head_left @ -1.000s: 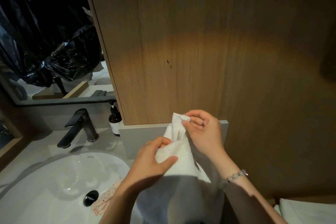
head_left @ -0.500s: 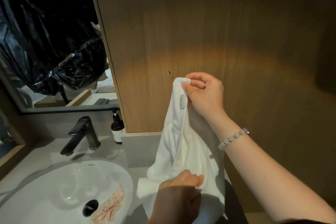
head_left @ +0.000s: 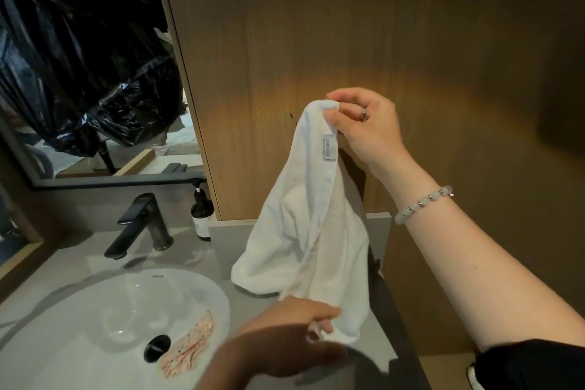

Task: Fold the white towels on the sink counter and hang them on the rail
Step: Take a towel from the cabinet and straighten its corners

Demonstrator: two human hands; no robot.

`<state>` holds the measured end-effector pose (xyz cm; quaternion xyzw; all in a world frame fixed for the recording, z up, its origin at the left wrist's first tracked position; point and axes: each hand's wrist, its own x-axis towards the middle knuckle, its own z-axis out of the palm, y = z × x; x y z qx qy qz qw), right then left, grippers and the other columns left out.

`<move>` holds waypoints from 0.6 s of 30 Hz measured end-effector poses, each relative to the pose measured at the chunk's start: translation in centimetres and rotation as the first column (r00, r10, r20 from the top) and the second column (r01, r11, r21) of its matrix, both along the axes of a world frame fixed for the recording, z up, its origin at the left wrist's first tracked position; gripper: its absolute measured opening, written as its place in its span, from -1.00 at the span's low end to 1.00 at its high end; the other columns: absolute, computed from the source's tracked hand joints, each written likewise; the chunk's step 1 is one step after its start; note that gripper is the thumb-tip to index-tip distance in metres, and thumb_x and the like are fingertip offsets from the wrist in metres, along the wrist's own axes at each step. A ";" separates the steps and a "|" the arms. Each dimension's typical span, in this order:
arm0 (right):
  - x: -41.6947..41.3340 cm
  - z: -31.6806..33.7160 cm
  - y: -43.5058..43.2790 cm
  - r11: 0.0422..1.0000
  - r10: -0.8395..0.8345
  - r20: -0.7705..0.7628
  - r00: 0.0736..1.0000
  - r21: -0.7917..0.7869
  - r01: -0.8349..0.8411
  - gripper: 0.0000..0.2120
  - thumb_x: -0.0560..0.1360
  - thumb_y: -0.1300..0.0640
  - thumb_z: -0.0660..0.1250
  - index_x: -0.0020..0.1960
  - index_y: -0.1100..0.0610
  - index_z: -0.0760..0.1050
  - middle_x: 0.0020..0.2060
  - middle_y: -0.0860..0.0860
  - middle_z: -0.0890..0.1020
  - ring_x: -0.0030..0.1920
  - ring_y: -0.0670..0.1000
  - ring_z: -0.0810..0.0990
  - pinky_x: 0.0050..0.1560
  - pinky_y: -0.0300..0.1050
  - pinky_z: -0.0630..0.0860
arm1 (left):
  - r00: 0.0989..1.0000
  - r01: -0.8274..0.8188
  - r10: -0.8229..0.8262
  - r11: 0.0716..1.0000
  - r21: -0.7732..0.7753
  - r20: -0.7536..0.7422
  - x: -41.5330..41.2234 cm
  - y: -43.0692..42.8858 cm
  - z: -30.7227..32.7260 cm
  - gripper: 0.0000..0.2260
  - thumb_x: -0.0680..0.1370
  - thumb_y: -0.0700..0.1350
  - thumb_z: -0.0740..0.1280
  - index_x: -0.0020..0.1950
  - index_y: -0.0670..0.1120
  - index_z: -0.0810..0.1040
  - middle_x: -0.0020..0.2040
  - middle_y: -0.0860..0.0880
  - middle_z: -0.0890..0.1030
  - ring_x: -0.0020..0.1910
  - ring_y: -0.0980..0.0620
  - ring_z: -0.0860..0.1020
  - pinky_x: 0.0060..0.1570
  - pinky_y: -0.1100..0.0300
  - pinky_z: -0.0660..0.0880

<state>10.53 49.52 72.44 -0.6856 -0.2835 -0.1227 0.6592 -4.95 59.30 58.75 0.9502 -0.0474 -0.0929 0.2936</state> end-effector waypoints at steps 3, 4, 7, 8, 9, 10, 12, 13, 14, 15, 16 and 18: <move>0.1 -0.2 -1.2 0.982 0.186 -0.032 0.982 -0.036 -0.187 -0.84 0.48 0.28 0.37 -0.05 0.04 0.54 -0.18 -0.09 0.65 -0.16 -0.17 0.65 -0.21 -0.32 0.55 | 0.981 0.044 0.062 0.852 -0.522 0.184 0.0 2.2 3.6 -0.73 0.55 -0.24 0.29 0.11 0.12 0.54 -0.09 0.06 0.65 -0.15 0.19 0.57 -0.17 0.42 0.46; 0.1 -0.4 -1.5 0.969 0.243 -0.050 0.969 -0.030 -0.245 -0.83 0.48 0.31 0.35 -0.05 0.06 0.54 -0.20 -0.08 0.65 -0.18 -0.16 0.65 -0.20 -0.32 0.54 | 0.924 -0.014 0.244 0.789 -0.614 0.293 0.7 3.1 3.9 -0.71 0.54 -0.28 0.28 0.09 0.10 0.53 -0.13 0.05 0.64 -0.18 0.17 0.56 -0.19 0.40 0.47; 0.1 -1.0 -2.0 0.932 0.357 -0.090 0.930 -0.027 -0.360 -0.81 0.48 0.35 0.32 -0.06 0.08 0.55 -0.30 -0.09 0.64 -0.24 -0.16 0.62 -0.22 -0.32 0.52 | 0.700 -0.169 0.551 0.746 -0.645 0.454 3.1 5.2 4.2 -0.67 0.52 -0.20 0.33 0.20 0.11 0.39 0.07 0.18 0.51 -0.03 0.31 0.49 -0.06 0.50 0.43; 0.1 -1.2 -2.0 0.919 0.387 -0.102 0.917 -0.034 -0.392 -0.80 0.48 0.36 0.31 -0.06 0.08 0.56 -0.32 -0.10 0.63 -0.27 -0.16 0.61 -0.24 -0.33 0.51 | 0.711 -0.165 0.538 0.753 -0.637 0.452 3.8 5.4 4.2 -0.61 0.51 -0.17 0.34 0.27 0.12 0.33 0.14 0.25 0.45 0.05 0.41 0.44 -0.01 0.55 0.39; 0.0 -1.3 -2.0 0.904 0.419 -0.119 0.900 -0.037 -0.425 -0.80 0.49 0.37 0.30 -0.06 0.09 0.55 -0.36 -0.12 0.62 -0.29 -0.17 0.59 -0.26 -0.34 0.50 | 0.751 -0.136 0.500 0.756 -0.641 0.431 4.5 5.5 4.3 -0.56 0.51 -0.15 0.34 0.32 0.14 0.28 0.19 0.29 0.41 0.13 0.46 0.38 0.04 0.58 0.35; -0.1 -1.3 -2.0 0.887 0.451 -0.138 0.882 -0.037 -0.460 -0.79 0.49 0.39 0.28 -0.07 0.11 0.54 -0.39 -0.15 0.61 -0.33 -0.20 0.57 -0.29 -0.36 0.49 | 0.789 -0.095 0.454 0.757 -0.647 0.415 5.0 5.4 4.6 -0.53 0.51 -0.13 0.34 0.34 0.14 0.26 0.22 0.31 0.39 0.18 0.47 0.36 0.10 0.56 0.33; -0.2 -1.4 -2.0 0.857 0.499 -0.163 0.851 -0.052 -0.512 -0.78 0.49 0.43 0.24 -0.07 0.14 0.52 -0.45 -0.17 0.59 -0.39 -0.23 0.55 -0.35 -0.40 0.46 | 0.825 -0.009 0.377 0.754 -0.657 0.421 5.8 4.7 5.6 -0.55 0.47 -0.08 0.38 0.31 0.12 0.32 0.25 0.24 0.44 0.24 0.39 0.40 0.25 0.39 0.34; -0.2 -1.4 -2.0 0.848 0.511 -0.167 0.843 -0.064 -0.527 -0.77 0.49 0.44 0.24 -0.07 0.15 0.52 -0.45 -0.17 0.59 -0.40 -0.24 0.55 -0.36 -0.41 0.45 | 0.827 0.030 0.353 0.749 -0.662 0.438 6.2 4.4 6.2 -0.58 0.45 -0.07 0.43 0.26 0.08 0.39 0.23 0.17 0.50 0.23 0.29 0.45 0.27 0.29 0.37; -0.2 -1.4 -2.0 0.844 0.517 -0.166 0.840 -0.069 -0.532 -0.77 0.49 0.45 0.23 -0.06 0.15 0.52 -0.44 -0.17 0.60 -0.39 -0.23 0.55 -0.36 -0.41 0.45 | 0.817 0.061 0.344 0.747 -0.662 0.463 6.5 4.0 6.6 -0.60 0.41 -0.07 0.46 0.20 0.04 0.43 0.18 0.11 0.54 0.19 0.20 0.51 0.24 0.23 0.41; -0.2 -1.5 -2.0 0.846 0.514 -0.163 0.842 -0.063 -0.529 -0.77 0.48 0.45 0.24 -0.07 0.15 0.52 -0.43 -0.16 0.61 -0.38 -0.23 0.56 -0.35 -0.41 0.45 | 0.794 0.068 0.359 0.751 -0.657 0.491 6.8 3.6 6.9 -0.61 0.37 -0.09 0.48 0.14 0.03 0.45 0.12 0.07 0.57 0.14 0.14 0.54 0.19 0.23 0.45; -0.1 -1.5 -2.1 0.853 0.505 -0.161 0.848 -0.052 -0.519 -0.76 0.48 0.45 0.25 -0.07 0.15 0.53 -0.40 -0.14 0.63 -0.36 -0.22 0.57 -0.34 -0.40 0.46 | 0.758 0.045 0.395 0.763 -0.645 0.519 7.1 3.3 6.9 -0.61 0.36 -0.11 0.51 0.10 0.03 0.44 0.08 0.06 0.58 0.09 0.12 0.56 0.14 0.25 0.47; 0.0 -1.5 -2.3 0.871 0.478 -0.154 0.865 -0.044 -0.489 -0.76 0.47 0.44 0.27 -0.07 0.13 0.55 -0.40 -0.13 0.63 -0.35 -0.22 0.58 -0.33 -0.39 0.46 | 0.667 -0.041 0.466 0.803 -0.595 0.582 7.5 2.8 6.5 -0.64 0.37 -0.14 0.52 0.04 0.05 0.43 0.02 0.09 0.57 0.01 0.18 0.55 0.05 0.35 0.46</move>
